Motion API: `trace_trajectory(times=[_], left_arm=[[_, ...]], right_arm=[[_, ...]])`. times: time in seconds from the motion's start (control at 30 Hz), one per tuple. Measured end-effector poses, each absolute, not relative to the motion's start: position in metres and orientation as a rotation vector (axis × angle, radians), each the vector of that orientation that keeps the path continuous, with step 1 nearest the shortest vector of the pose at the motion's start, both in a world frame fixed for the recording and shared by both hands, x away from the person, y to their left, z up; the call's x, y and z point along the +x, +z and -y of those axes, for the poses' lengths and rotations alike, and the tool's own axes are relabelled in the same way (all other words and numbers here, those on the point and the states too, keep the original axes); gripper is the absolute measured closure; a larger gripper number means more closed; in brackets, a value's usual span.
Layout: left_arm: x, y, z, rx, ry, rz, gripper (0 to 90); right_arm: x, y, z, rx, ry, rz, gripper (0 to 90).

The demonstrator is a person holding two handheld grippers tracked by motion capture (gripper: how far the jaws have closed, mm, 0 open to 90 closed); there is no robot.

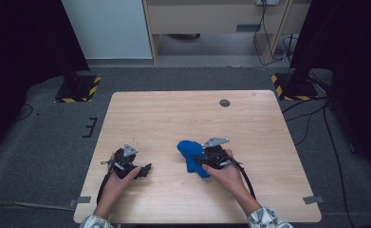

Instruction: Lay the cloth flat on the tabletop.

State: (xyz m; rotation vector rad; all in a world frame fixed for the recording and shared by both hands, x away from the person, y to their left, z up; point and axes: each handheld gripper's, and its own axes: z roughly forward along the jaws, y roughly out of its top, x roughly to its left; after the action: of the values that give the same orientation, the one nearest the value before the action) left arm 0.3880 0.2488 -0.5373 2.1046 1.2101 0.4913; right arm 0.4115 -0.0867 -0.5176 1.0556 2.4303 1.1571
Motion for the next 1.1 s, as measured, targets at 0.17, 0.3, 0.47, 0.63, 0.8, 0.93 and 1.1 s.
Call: trace_trajectory(times=[0.17,0.3,0.47,0.63,0.8,0.93,1.1], left_arm=[[0.388,-0.537,-0.246,2.116,0.48,-1.185,0.0],[0.388,-0.536,-0.241,2.118,0.486,-1.171,1.0],[0.387,-0.531,-0.236,2.096,0.497,-1.168,4.2],[0.383,-0.522,-0.233,2.038,0.52,-1.162,4.6],[0.378,-0.516,-0.227,1.998,0.5,-1.145,4.9],[0.373,-0.513,-0.216,2.014,0.494,-1.109,5.2],[0.369,-0.511,-0.199,2.034,0.497,-1.051,6.0]], right_arm=[[0.408,-0.526,0.076,1.037,1.109,-2.435,45.9],[0.403,-0.523,0.073,1.015,1.098,-2.442,30.0],[0.398,-0.511,0.071,0.986,1.159,-2.411,18.2],[0.392,-0.497,0.075,0.955,1.246,-2.4,12.8],[0.389,-0.488,0.088,0.938,1.294,-2.382,15.1],[0.389,-0.483,0.104,0.937,1.303,-2.364,27.9],[0.387,-0.484,0.125,0.923,1.292,-2.369,50.3]])
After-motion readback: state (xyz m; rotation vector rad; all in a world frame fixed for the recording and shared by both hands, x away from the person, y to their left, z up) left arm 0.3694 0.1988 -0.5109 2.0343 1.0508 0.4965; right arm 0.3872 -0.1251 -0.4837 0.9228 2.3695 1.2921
